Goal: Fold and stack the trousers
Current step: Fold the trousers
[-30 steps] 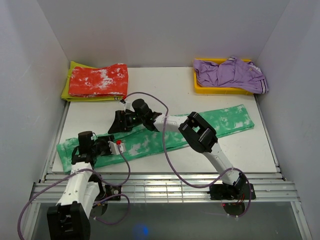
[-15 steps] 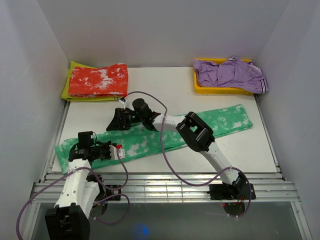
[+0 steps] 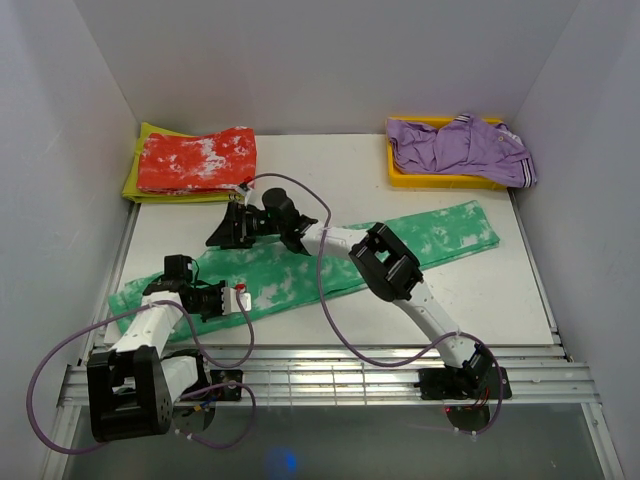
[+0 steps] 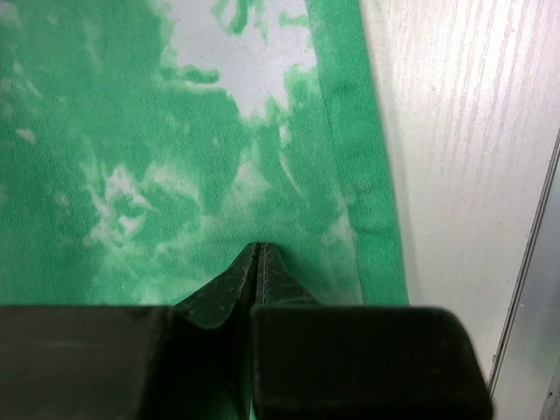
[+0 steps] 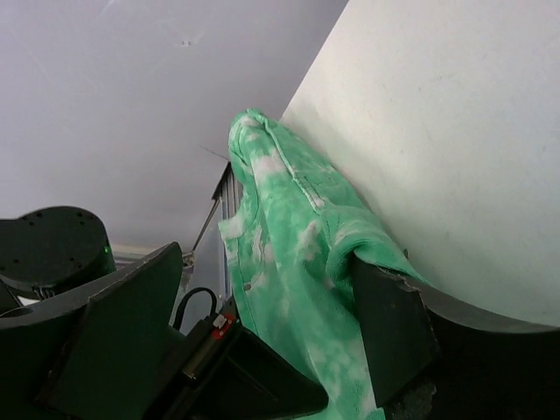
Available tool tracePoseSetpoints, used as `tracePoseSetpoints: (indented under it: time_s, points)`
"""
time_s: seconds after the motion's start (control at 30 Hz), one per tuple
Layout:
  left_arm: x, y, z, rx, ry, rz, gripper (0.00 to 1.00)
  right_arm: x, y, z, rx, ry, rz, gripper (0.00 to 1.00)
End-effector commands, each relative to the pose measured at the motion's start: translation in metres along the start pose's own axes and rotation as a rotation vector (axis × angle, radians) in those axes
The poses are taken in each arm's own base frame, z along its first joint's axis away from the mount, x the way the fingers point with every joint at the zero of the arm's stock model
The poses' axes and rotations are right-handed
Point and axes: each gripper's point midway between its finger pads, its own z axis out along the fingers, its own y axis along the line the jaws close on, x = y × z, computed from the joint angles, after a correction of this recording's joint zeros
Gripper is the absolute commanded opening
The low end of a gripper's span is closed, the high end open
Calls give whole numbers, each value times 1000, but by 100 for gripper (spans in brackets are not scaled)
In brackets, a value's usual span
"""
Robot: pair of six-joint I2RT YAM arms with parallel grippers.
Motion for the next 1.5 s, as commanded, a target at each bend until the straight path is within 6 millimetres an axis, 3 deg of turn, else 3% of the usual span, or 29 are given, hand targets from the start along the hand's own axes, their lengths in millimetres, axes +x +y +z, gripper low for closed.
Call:
tracePoseSetpoints:
  time_s: [0.0, 0.3, 0.47, 0.53, 0.57, 0.63, 0.67, 0.7, 0.73, 0.77, 0.8, 0.83, 0.87, 0.9, 0.93, 0.97, 1.0, 1.03, 1.07, 1.1, 1.13, 1.17, 1.2, 1.3, 1.47]
  points:
    - [17, -23, 4, 70, 71, -2, 13, -38, 33, 5, -77, -96, -57, 83]
    - [16, -30, 5, 88, 60, -15, 13, -72, 1, -6, -27, -184, -168, 94]
    - [16, -26, 4, 87, 62, -24, 13, -106, -10, -31, -20, -225, -304, 94]
    - [6, -5, -1, 34, 33, -75, 13, -116, 7, -47, -69, -193, -390, 93]
    - [-4, 18, -10, -14, 15, -78, 15, -130, 12, -65, -54, -189, -439, 92]
    - [-26, 36, -21, -44, -52, -159, 23, -127, 19, -88, -71, -114, -454, 85]
    - [-36, 47, -28, -62, -74, -173, 27, -133, 16, -115, -23, -92, -440, 81]
    - [-53, 74, -46, -116, -100, -154, 31, -129, 15, -130, -9, -64, -436, 79]
    - [-66, 78, -54, -116, -136, -217, 39, -128, 13, -147, 21, -58, -436, 75]
    - [-75, 88, -63, -136, -148, -242, 42, -122, 9, -180, 84, -52, -402, 73]
    - [-89, 108, -82, -182, -160, -251, 43, -121, 0, -197, 137, -50, -467, 70]
    - [-96, 114, -89, -198, -169, -331, 46, -117, -3, -212, 180, -39, -497, 65]
    - [-94, 123, -95, -225, -142, -390, 50, -119, 5, -230, 221, -38, -552, 63]
    - [-92, 131, -101, -253, -123, -456, 53, -95, -20, -244, 311, 51, -583, 61]
    - [-99, 152, -118, -313, -115, -494, 54, -86, -23, -252, 339, 92, -617, 57]
    - [-99, 159, -123, -337, -107, -637, 57, -76, -19, -254, 351, 130, -651, 53]
    - [-84, 168, -117, -331, -49, -729, 57, -65, -29, -259, 398, 169, -651, 49]
    - [-91, 181, -128, -348, -49, -828, 57, -46, -33, -259, 412, 245, -667, 40]
    - [-86, 189, -127, -350, -21, -898, 57, -37, -36, -260, 429, 282, -677, 36]
    - [-59, 190, -111, -320, 92, -1022, 56, -33, -46, -265, 488, 309, -687, 33]
    - [-52, 193, -105, -302, 131, -1088, 52, -20, -54, -267, 507, 343, -680, 30]
    - [-55, 209, -111, -317, 135, -1142, 46, -14, -61, -269, 529, 367, -676, 29]
    - [-40, 205, -97, -270, 199, -1223, 46, -13, -71, -276, 583, 384, -681, 25]
    - [-40, 211, -90, -274, 218, -1319, 44, -1, -98, -291, 676, 451, -682, 21]
    - [-40, 203, -75, -289, 279, -1362, 45, 15, -116, -307, 739, 506, -700, 19]
